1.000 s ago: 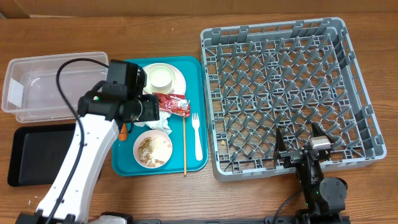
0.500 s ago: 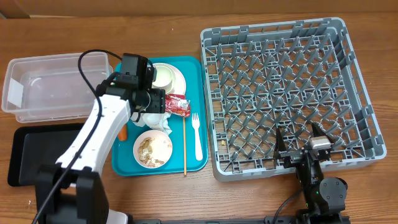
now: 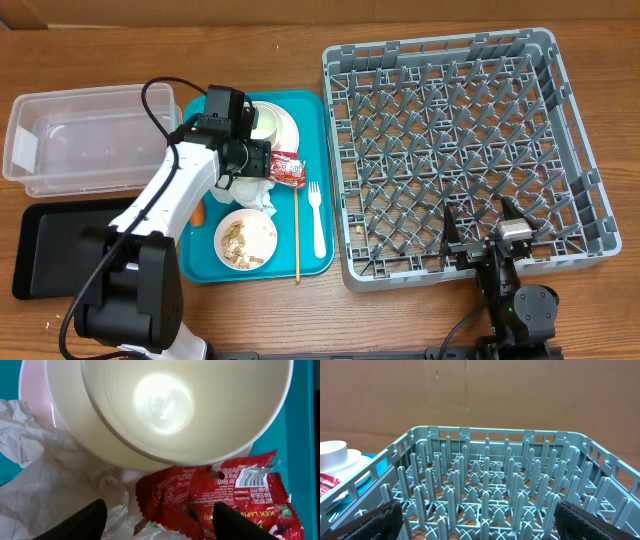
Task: Sort waste into correct bins and load items into the dishwasher
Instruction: 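Lower the left gripper onto the red snack wrapper and grasp it, then carry the red wrapper left and drop it into the clear bin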
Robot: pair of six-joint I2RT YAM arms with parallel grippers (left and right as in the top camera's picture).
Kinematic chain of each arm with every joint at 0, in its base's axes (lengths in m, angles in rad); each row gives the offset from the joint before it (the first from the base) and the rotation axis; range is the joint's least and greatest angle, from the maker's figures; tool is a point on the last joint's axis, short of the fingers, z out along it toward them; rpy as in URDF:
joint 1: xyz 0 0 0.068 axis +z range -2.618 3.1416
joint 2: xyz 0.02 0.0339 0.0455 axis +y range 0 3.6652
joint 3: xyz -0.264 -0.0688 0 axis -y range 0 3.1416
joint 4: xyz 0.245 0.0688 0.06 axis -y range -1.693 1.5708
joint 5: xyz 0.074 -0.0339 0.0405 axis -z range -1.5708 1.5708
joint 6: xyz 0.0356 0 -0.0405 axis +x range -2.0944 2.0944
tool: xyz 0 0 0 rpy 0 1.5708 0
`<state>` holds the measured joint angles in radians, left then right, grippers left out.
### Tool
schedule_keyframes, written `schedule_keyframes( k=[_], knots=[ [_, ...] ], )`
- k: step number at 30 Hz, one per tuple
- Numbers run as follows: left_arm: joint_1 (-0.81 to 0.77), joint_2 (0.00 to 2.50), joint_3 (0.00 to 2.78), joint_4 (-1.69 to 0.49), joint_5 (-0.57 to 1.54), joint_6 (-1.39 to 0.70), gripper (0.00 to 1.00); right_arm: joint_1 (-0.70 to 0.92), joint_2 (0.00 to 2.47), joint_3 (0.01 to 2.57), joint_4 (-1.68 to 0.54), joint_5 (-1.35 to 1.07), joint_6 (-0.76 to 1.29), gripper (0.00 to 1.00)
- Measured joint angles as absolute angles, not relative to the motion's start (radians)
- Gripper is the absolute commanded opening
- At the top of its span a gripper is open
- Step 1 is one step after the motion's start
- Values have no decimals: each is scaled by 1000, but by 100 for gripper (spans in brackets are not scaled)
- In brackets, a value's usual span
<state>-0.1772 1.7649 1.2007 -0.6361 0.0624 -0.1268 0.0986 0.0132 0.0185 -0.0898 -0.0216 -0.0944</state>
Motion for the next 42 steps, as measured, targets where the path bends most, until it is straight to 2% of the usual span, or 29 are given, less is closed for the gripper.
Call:
schedule_keyframes(
  k=[11,23,25,28,33,35,39,42],
  knots=[
    [-177,1766,1201,-597,100,-128,62,99,13,19,-89,-22,-94,100],
    [-177,1770,1201,-598,105,-128,61,99,13,19,-90,-22,-94,100],
    [-177,1781,1201,-598,106,-128,56,99,13,19,-90,-22,-94,100],
    [-177,1810,1201,-598,109,-127,38,99,13,19,-90,-21,-94,100],
    [-177,1821,1201,-593,112,-133,32,99,13,19,-90,-22,-94,100],
    [-177,1821,1203,-599,112,-134,26,99,13,19,-90,-22,-94,100],
    [-177,1816,1223,-620,112,-133,4,99,13,19,-90,-22,-94,100],
    [-177,1779,1240,-622,113,-136,4,99,13,19,-90,-22,-94,100]
  ],
)
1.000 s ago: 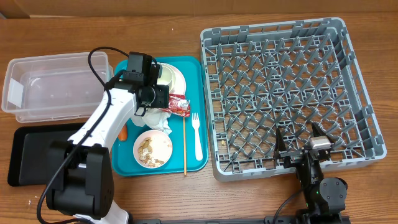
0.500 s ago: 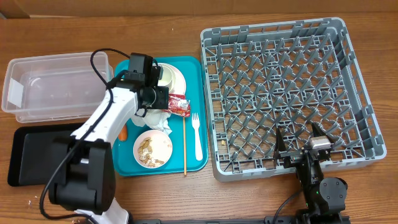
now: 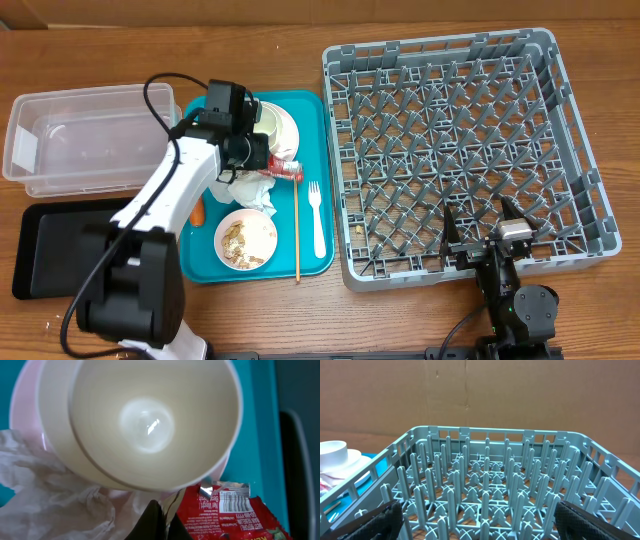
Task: Sort waste into correct bins and load items into the dishwasher
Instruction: 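Carry the red wrapper left and drop it into the clear bin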
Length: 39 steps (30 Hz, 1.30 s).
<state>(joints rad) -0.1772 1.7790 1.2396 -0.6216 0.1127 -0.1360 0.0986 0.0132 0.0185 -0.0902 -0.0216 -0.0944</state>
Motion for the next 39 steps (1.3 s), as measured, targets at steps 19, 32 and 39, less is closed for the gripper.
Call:
schedule_keyframes(
  k=[19,32,39],
  knots=[
    [76,1473,1253,-720,125,-119,4,99,13,19,-89,-22,-94,100],
    [470,1583,1258,-438,119,-48,14,99,13,19,-90,-22,-94,100],
    [525,1740,1258,-336,49,3,28,99,13,19,-90,-22,-94,100]
  ],
)
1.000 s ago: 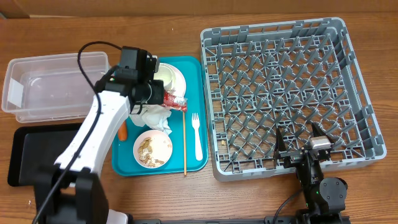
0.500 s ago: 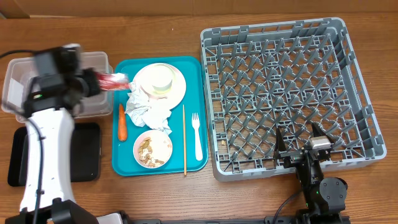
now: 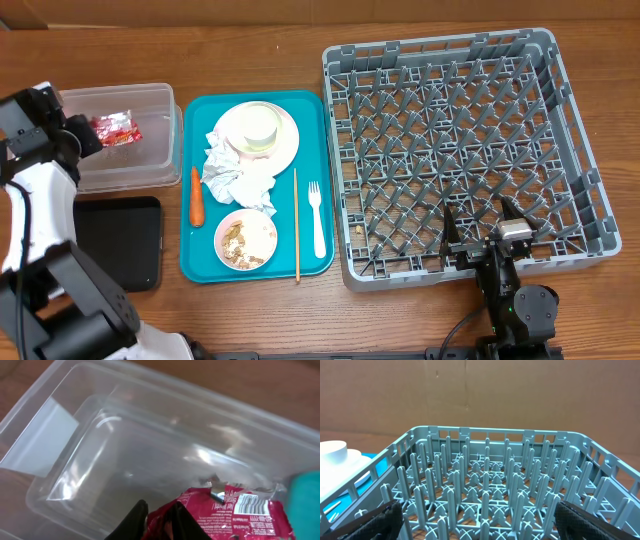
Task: Sort waste into correct bins and load items into the dishwasher
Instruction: 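Carry the red wrapper left and drop it into the clear bin, then return the left gripper to the tray and grasp the crumpled tissue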
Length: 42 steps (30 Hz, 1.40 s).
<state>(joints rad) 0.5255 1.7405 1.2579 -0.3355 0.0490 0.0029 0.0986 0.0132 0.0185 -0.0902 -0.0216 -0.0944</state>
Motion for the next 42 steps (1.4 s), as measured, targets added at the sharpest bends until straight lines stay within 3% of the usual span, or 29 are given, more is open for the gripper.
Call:
schedule_keyframes(
  k=[1,2,4,5,14,24,34,42],
  knots=[
    [530,1755,1258,-327,38,6,31,99,13,19,-89,-21,-94,100],
    [534,1763,1258,-318,31,8,41,99,13,19,-90,-22,-94,100],
    [541,1768,1258,-291,20,8,89,99,13,19,-90,-22,-94,100],
    [544,1768,1258,-275,16,15,100,99,13,19,-90,-22,-94,100],
    [546,1742,1259,-251,19,19,100,99,13,19,-90,-22,-94,100],
    [528,1474,1282,-291,207,-117,100,99,13,19,-89,-21,-94,100],
    [283,1340,1296,-925,344,-156,100,99,13,19,-89,-22,-94,100],
    [123,1344,1259,-1086,237,-120,95,99,13,19,-90,-22,-94,100]
  ],
)
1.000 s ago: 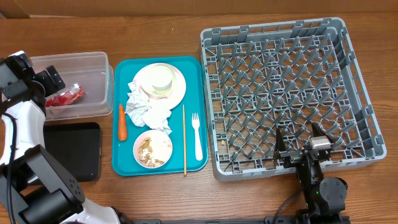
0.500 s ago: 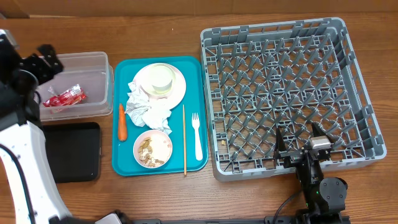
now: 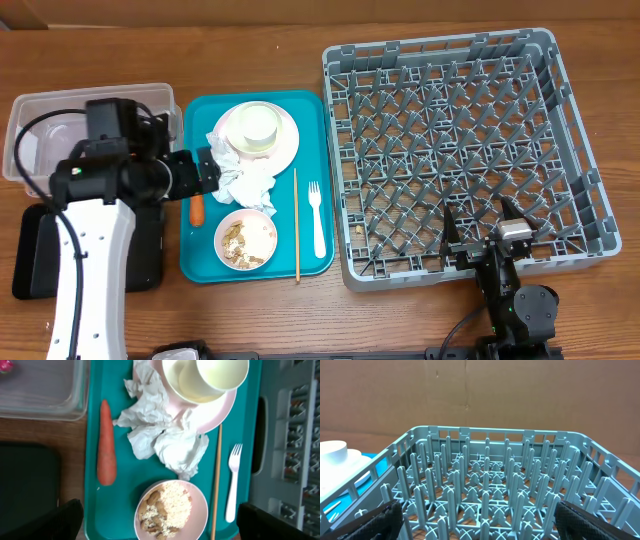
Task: Sort waste into correct bins and load items into the dishwasher
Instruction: 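Return the left gripper to the tray and grasp the crumpled tissue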
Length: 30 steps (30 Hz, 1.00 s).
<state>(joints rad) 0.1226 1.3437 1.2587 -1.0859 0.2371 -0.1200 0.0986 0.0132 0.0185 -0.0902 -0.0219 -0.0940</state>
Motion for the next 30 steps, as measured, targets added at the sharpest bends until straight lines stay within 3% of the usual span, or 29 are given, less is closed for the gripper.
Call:
schedule_keyframes(
  k=[8,23,30],
  knots=[
    [-3,1345,1198,-1016,166,-104,81,99,13,19,-89,-22,-94,100],
    [-112,1353,1066,-805,13,-149,81,99,13,19,-90,-22,-94,100],
    [-112,1431,1065,-779,-8,-195,91,99,13,19,-90,-22,-94,100]
  ],
)
